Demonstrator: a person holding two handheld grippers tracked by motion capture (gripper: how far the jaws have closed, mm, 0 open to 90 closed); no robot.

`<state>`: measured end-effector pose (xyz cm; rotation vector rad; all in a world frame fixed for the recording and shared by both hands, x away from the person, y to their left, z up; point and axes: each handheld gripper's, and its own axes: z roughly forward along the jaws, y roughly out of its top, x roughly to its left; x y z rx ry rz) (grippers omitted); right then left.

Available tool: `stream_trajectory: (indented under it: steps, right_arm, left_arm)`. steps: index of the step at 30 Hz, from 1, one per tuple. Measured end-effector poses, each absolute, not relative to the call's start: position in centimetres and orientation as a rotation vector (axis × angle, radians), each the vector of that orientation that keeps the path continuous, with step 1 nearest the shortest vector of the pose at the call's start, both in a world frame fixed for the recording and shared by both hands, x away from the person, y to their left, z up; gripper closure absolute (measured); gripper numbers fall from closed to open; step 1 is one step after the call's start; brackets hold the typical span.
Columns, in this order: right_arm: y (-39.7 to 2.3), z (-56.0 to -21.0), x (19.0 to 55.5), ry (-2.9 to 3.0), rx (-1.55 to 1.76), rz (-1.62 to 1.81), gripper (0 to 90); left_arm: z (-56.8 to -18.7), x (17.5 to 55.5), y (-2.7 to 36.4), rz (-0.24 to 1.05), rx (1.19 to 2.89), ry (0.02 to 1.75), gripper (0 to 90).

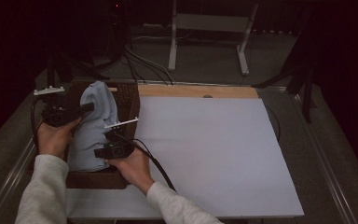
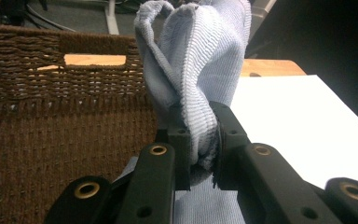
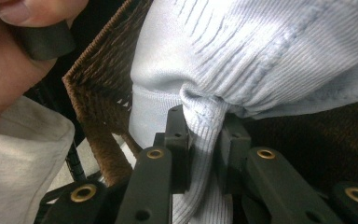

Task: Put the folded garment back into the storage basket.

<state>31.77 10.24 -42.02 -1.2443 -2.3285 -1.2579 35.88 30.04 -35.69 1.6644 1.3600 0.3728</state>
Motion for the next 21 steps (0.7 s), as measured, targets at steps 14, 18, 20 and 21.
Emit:
stream_trajectory:
  steps: [14, 18, 20, 21]
  right_arm:
    - [11.6, -42.6, 31.6, -2.383, -1.234, -1.195, 77.5]
    - [11.9, -42.5, 31.5, -2.394, -1.218, -1.186, 77.3]
    - [12.0, -42.6, 31.4, -2.4, -1.202, -1.175, 76.9]
    - [12.0, -42.6, 31.3, -2.404, -1.197, -1.173, 76.5]
  left_arm:
    - [-36.0, 35.5, 31.2, 0.388, 1.669, 1.398, 80.3]
    - [-36.0, 35.5, 31.4, 0.395, 1.677, 1.405, 80.2]
    - [-36.1, 35.5, 31.5, 0.397, 1.673, 1.413, 80.1]
    - [-36.2, 35.6, 31.6, 0.396, 1.668, 1.415, 80.1]
